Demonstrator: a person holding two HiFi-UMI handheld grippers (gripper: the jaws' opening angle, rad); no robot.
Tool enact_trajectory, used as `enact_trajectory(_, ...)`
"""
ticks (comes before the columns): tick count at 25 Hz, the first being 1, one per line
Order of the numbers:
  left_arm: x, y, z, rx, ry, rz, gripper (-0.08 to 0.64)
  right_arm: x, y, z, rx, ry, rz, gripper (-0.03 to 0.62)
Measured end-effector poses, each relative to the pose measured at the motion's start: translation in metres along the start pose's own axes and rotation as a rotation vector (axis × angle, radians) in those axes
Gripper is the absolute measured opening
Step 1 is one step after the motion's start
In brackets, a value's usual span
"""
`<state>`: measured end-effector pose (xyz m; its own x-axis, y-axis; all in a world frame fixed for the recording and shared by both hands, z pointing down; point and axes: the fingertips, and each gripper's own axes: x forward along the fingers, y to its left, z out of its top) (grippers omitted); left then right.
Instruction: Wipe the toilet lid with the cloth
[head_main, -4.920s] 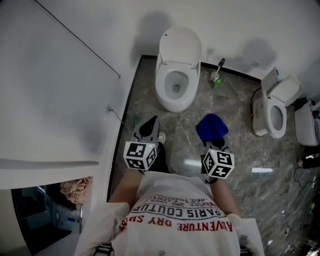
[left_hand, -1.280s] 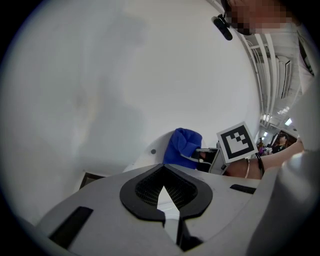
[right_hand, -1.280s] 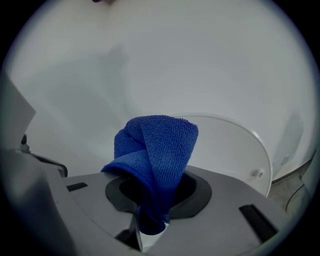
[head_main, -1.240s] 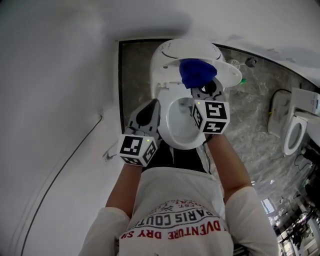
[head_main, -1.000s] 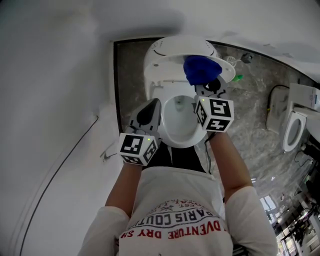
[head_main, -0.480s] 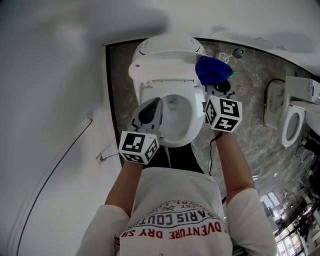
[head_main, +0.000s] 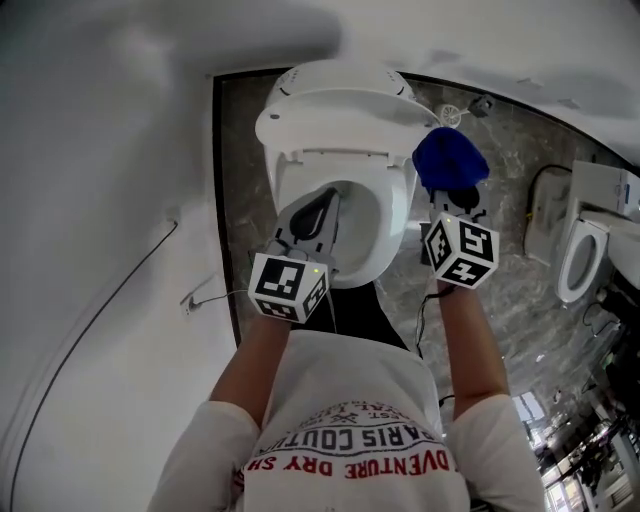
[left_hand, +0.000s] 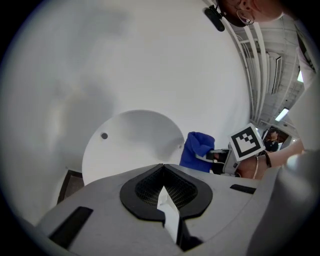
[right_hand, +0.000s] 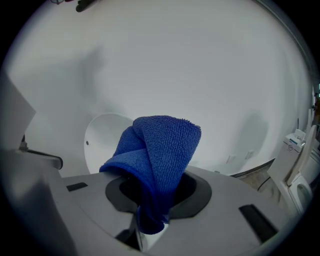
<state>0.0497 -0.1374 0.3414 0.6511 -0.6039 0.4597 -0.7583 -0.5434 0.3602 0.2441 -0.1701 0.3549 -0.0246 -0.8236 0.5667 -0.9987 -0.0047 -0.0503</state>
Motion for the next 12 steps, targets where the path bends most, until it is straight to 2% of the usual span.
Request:
enact_trajectory(4,-0.007,0.023,-0.007,-0.027,-0.013,0.055,0.006,0.006,0.032,-0.02,-0.025,0.035,0.067,0.087)
enact_trajectory(12,-0.041,0.089,-0.032,-0.075,-0.033,0.181,0.006,0.046,0.148,-0.051,-0.061,0.064,0.248,0.087)
